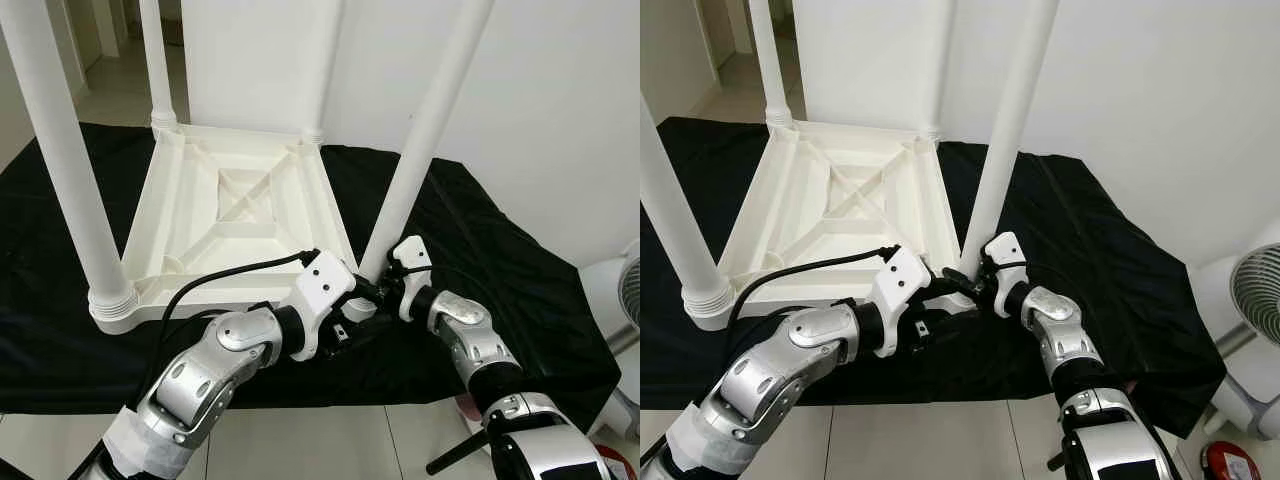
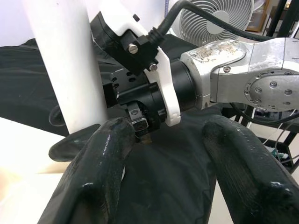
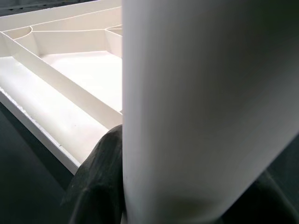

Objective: Building children table

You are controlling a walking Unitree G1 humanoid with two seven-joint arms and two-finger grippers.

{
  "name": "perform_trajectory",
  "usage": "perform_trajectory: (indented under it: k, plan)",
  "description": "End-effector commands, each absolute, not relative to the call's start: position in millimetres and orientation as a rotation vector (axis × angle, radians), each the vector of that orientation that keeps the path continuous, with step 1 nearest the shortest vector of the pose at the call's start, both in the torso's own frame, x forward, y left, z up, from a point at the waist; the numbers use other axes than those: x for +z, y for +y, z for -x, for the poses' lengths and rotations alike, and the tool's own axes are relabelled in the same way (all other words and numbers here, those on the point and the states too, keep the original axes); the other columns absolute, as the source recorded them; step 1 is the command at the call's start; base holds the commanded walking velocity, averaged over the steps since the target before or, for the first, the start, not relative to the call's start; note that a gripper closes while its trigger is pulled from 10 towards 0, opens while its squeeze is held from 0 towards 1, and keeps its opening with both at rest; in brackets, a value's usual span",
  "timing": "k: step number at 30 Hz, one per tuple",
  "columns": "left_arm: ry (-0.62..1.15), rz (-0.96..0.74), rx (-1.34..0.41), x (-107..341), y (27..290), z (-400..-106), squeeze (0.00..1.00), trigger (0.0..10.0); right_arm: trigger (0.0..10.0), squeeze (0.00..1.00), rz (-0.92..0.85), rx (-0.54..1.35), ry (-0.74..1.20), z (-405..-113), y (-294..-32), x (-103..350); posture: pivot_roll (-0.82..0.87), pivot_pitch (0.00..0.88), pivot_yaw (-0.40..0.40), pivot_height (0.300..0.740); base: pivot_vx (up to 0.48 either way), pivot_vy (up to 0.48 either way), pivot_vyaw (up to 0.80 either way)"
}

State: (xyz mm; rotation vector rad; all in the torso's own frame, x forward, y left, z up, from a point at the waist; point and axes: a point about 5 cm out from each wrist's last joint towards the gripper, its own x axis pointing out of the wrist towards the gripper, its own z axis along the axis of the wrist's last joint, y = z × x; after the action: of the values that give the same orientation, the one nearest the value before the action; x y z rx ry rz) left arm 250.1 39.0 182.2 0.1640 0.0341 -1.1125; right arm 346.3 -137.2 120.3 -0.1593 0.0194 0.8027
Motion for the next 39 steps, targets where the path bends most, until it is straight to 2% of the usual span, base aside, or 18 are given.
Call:
perform_trajectory:
  k: [1, 6, 7, 8, 9, 10, 19, 23, 26, 27, 29, 33, 39]
  plan:
    - [0.035, -0.164, -1.142, 183, 37, -247, 0.00, 10.0, 0.0, 0.00, 0.215, 0.816, 0.052, -345, -140, 115, 0.06, 0.000, -0.147, 0.740, 0.000, 0.000, 0.00]
    - [0.034, -0.157, -1.145, 184, 35, -247, 0.00, 10.0, 0.0, 0.00, 0.171, 0.791, 0.043, -341, -147, 111, 0.04, 0.000, -0.145, 0.740, 0.000, 0.000, 0.00]
    - [0.034, -0.157, -1.146, 184, 35, -247, 0.00, 10.0, 3.6, 0.00, 0.156, 0.778, 0.040, -341, -148, 111, 0.04, 0.000, -0.145, 0.740, 0.000, 0.000, 0.00]
    - [0.034, -0.157, -1.146, 184, 35, -247, 0.00, 10.0, 3.6, 0.00, 0.156, 0.778, 0.040, -341, -148, 111, 0.04, 0.000, -0.145, 0.740, 0.000, 0.000, 0.00]
    - [0.034, -0.157, -1.146, 184, 34, -247, 0.00, 10.0, 4.2, 0.00, 0.147, 0.768, 0.035, -341, -148, 111, 0.04, 0.000, -0.146, 0.740, 0.000, 0.000, 0.00]
    - [0.034, -0.156, -1.146, 184, 34, -247, 0.00, 10.0, 10.0, 0.00, 0.131, 0.755, 0.031, -341, -148, 111, 0.04, 0.000, -0.146, 0.740, 0.000, 0.000, 0.00]
    - [0.035, -0.152, -1.148, 184, 34, -246, 0.00, 10.0, 10.0, 0.00, 0.068, 0.665, 0.017, -343, -144, 112, 0.04, 0.000, -0.148, 0.740, 0.000, 0.000, 0.00]
    - [0.037, -0.149, -1.147, 183, 34, -245, 0.00, 10.0, 10.0, 0.00, 0.000, 0.502, 0.007, -345, -137, 118, 0.04, 0.000, -0.152, 0.740, 0.000, 0.000, 0.00]
    - [0.038, -0.148, -1.147, 183, 34, -244, 0.00, 10.0, 10.0, 0.00, -0.021, 0.456, 0.008, -345, -134, 120, 0.04, 0.000, -0.155, 0.740, 0.000, 0.000, 0.00]
    - [0.039, -0.147, -1.147, 182, 34, -244, 0.00, 10.0, 10.0, 0.00, -0.045, 0.377, 0.023, -343, -130, 120, 0.04, 0.000, -0.153, 0.740, 0.000, 0.000, 0.00]
    - [0.039, -0.147, -1.147, 182, 34, -244, 0.00, 10.0, 10.0, 0.00, -0.045, 0.377, 0.023, -343, -130, 120, 0.04, 0.000, -0.153, 0.740, 0.000, 0.000, 0.00]
    - [0.040, -0.146, -1.149, 182, 33, -243, 0.00, 10.0, 10.0, 0.00, -0.075, 0.166, 0.050, -335, -117, 119, 0.04, 0.000, -0.151, 0.740, 0.000, 0.000, 0.00]
    - [0.041, -0.146, -1.153, 182, 33, -243, 0.00, 10.0, 10.0, 0.00, -0.128, 0.039, 0.041, -328, -101, 122, 0.04, 0.000, -0.151, 0.740, 0.000, 0.000, 0.00]
